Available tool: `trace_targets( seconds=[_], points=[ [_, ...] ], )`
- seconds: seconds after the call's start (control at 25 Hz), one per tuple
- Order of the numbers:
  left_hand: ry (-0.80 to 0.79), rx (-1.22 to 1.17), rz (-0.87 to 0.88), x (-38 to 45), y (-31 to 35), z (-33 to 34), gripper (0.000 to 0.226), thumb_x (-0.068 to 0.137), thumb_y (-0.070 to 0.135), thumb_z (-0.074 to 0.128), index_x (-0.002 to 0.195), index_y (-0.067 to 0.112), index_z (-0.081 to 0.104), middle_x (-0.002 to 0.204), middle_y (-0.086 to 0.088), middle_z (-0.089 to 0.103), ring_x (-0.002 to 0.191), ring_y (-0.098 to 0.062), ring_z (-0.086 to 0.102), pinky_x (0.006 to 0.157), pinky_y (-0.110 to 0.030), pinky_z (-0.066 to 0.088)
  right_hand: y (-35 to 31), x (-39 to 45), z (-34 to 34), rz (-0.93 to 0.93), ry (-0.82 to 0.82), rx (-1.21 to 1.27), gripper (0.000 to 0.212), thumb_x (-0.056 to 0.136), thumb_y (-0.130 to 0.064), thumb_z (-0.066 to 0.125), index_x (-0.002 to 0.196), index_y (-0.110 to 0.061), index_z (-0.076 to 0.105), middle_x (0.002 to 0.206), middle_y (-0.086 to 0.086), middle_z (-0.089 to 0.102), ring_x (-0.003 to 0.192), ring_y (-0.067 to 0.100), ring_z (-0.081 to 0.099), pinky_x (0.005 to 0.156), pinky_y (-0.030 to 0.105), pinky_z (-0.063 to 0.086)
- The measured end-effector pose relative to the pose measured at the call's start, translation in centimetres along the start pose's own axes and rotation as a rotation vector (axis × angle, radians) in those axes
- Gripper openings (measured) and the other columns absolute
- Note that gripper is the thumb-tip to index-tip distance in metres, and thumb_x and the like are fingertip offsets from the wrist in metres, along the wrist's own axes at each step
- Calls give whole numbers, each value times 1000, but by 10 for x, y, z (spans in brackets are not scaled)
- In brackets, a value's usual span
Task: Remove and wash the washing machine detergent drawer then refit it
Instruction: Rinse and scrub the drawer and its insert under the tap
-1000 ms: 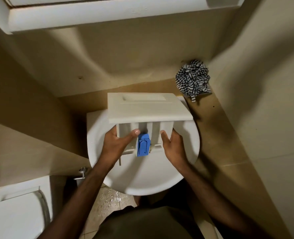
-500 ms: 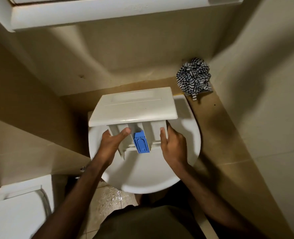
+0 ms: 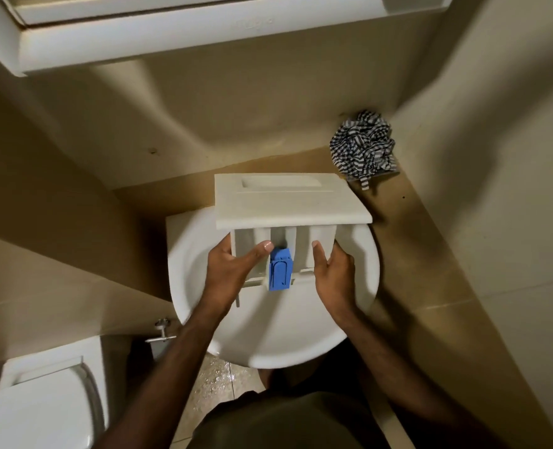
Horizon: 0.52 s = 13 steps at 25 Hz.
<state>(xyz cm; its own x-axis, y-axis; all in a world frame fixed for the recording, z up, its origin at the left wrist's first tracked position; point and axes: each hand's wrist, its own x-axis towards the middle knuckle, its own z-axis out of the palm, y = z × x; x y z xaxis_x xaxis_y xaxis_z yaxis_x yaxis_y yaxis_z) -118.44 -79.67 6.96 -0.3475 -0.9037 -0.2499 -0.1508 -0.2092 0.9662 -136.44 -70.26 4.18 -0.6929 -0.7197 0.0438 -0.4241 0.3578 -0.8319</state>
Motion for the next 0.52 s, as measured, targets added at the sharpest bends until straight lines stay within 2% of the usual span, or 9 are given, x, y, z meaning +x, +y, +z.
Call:
trace_targets(
  seconds=[0.04, 0.08, 0.12, 0.16, 0.2, 0.32, 0.4, 0.48, 0.52],
  points=[
    [-12, -11, -19, 3, 3, -2, 36, 68, 56, 90, 96, 38, 78, 96, 9, 82, 87, -5, 77, 61, -16, 57, 1, -3, 0, -12, -16, -3, 28, 108, -22, 57, 109, 4, 68, 78, 13, 72, 73, 31, 69, 74, 39, 53],
    [-44, -27, -43, 8, 3, -9, 43, 66, 59, 89, 101, 37, 77, 101, 7, 81, 88, -6, 77, 60, -16, 57, 2, -6, 0, -42, -33, -19, 25, 107, -22, 58, 102, 1, 67, 70, -1, 66, 64, 15, 64, 69, 31, 46],
    [-81, -44, -64, 13, 2, -17, 47, 66, 57, 89, 107, 37, 77, 106, 6, 81, 90, -6, 76, 60, -17, 56, 4, -5, -1, -66, -44, -41, 24, 107, -21, 59, 94, -2, 65, 62, -16, 53, 56, 1, 52, 65, 25, 37],
    [-97, -71, -82, 15, 0, -25, 45, 68, 53, 89, 110, 40, 76, 108, 7, 80, 90, -7, 74, 59, -18, 53, 6, -3, -3, -75, -60, -68, 24, 107, -22, 60, 89, -5, 62, 58, -22, 39, 51, -3, 41, 64, 22, 32],
    [-91, -114, -104, 15, -2, -29, 40, 70, 48, 88, 108, 44, 77, 107, 9, 79, 91, -8, 72, 58, -19, 51, 8, -1, -3, -75, -72, -87, 26, 107, -22, 59, 90, -3, 63, 59, -23, 33, 50, -3, 36, 65, 22, 32],
    [-68, -225, -122, 9, -8, -19, 39, 68, 41, 88, 105, 47, 79, 110, 10, 79, 99, -12, 73, 66, -21, 55, 8, 5, -4, -71, -113, -88, 29, 109, -24, 56, 104, 3, 65, 65, -24, 39, 56, 0, 41, 68, 20, 35],
    [-30, -271, -75, 9, -11, -12, 39, 69, 35, 91, 105, 47, 79, 114, 10, 79, 105, -8, 74, 81, -24, 59, -2, 11, -12, -64, -273, -88, 30, 109, -29, 54, 118, -2, 64, 75, -21, 50, 68, 5, 48, 75, 23, 39],
    [33, -315, -41, 9, -14, -14, 36, 77, 27, 88, 106, 45, 79, 115, 10, 79, 108, -9, 73, 92, -32, 57, -11, 29, -34, -41, -577, -181, 41, 104, -38, 59, 138, -15, 59, 106, -12, 67, 96, 13, 60, 90, 30, 47],
    [59, -322, -29, 8, -16, -17, 34, 78, 26, 83, 108, 41, 79, 115, 9, 78, 109, -10, 73, 94, -34, 56, -15, 39, -48, -15, -698, -239, 47, 100, -41, 65, 143, -22, 58, 124, -10, 69, 112, 13, 62, 100, 34, 50]
  ],
)
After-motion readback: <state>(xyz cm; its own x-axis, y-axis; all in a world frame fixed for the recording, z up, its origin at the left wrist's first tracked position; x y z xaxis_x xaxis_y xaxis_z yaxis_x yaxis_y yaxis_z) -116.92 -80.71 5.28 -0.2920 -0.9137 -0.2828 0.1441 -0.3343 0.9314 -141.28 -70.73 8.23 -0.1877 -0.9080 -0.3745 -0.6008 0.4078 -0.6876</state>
